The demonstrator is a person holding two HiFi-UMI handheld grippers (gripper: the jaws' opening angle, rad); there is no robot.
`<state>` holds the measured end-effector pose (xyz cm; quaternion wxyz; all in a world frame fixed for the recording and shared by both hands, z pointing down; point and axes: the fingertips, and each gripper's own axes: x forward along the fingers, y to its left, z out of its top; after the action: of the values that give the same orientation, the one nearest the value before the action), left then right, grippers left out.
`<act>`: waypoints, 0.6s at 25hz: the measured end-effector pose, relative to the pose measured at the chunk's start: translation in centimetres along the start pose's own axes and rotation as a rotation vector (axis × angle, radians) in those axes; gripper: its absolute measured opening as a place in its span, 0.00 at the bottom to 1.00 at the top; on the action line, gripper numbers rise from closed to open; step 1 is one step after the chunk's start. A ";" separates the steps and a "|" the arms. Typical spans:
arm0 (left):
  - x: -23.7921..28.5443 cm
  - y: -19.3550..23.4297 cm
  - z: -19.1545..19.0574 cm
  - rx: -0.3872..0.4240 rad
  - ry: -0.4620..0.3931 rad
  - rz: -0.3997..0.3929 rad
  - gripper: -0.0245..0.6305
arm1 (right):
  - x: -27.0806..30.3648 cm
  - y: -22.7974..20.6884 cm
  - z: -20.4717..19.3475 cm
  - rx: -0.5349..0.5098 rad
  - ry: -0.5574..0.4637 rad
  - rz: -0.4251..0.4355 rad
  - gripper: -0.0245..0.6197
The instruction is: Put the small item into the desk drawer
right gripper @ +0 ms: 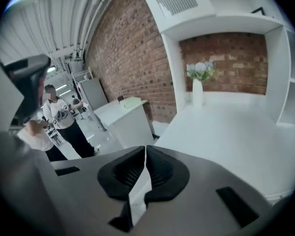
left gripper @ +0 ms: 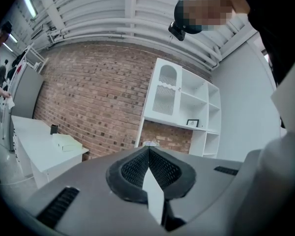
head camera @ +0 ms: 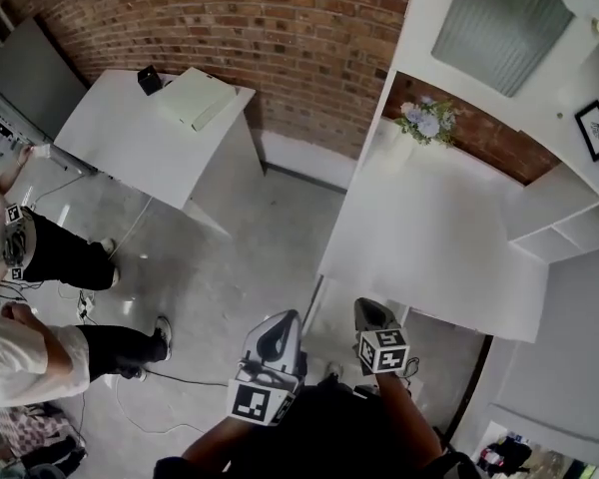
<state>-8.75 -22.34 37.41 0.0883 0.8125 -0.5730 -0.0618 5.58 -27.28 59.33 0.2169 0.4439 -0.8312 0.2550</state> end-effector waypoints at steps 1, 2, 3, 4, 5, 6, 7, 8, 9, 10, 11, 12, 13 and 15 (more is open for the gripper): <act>-0.3 -0.2 0.1 -0.003 0.006 0.001 0.07 | -1.6 0.6 1.5 -0.002 -0.047 0.000 0.07; -0.4 -0.5 0.3 -0.008 0.007 0.002 0.07 | -3.2 1.3 2.9 -0.004 -0.094 0.001 0.07; -0.6 -0.7 0.4 -0.011 0.005 0.006 0.07 | -4.8 1.9 4.3 -0.007 -0.141 0.001 0.06; -0.7 -0.8 0.5 -0.009 -0.003 0.011 0.07 | -6.3 2.4 5.6 -0.012 -0.186 0.001 0.06; -0.7 -0.9 0.6 -0.001 -0.019 0.012 0.07 | -7.7 2.9 6.7 -0.016 -0.227 0.000 0.06; -0.8 -1.1 0.8 0.007 -0.034 0.009 0.07 | -9.1 3.3 7.5 -0.021 -0.261 -0.003 0.06; -0.8 -1.3 0.9 0.009 -0.038 0.006 0.07 | -10.3 3.7 8.2 -0.025 -0.290 -0.008 0.06; -0.8 -1.5 0.8 0.006 -0.030 0.006 0.07 | -11.3 4.0 8.6 -0.031 -0.311 -0.015 0.06; -0.9 -1.7 0.6 -0.004 -0.017 0.011 0.07 | -12.1 4.3 8.9 -0.038 -0.327 -0.022 0.06; -0.9 -1.7 0.3 -0.014 -0.007 0.017 0.07 | -12.7 4.4 9.1 -0.044 -0.339 -0.028 0.06; -0.8 -1.8 0.1 -0.015 -0.006 0.019 0.07 | -13.1 4.5 9.2 -0.048 -0.349 -0.030 0.06; -0.8 -1.9 0.1 -0.007 -0.012 0.016 0.07 | -13.4 4.6 9.3 -0.052 -0.358 -0.030 0.06; -0.6 -2.0 0.2 0.002 -0.015 0.012 0.07 | -13.5 4.6 9.4 -0.055 -0.363 -0.029 0.06; -0.3 -2.3 0.5 0.016 -0.005 0.011 0.07 | -13.6 4.6 9.6 -0.063 -0.369 -0.027 0.06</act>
<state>-6.85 -21.31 36.40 0.0807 0.8099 -0.5780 -0.0585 7.34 -22.46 42.84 0.0779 0.4873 -0.8584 0.1403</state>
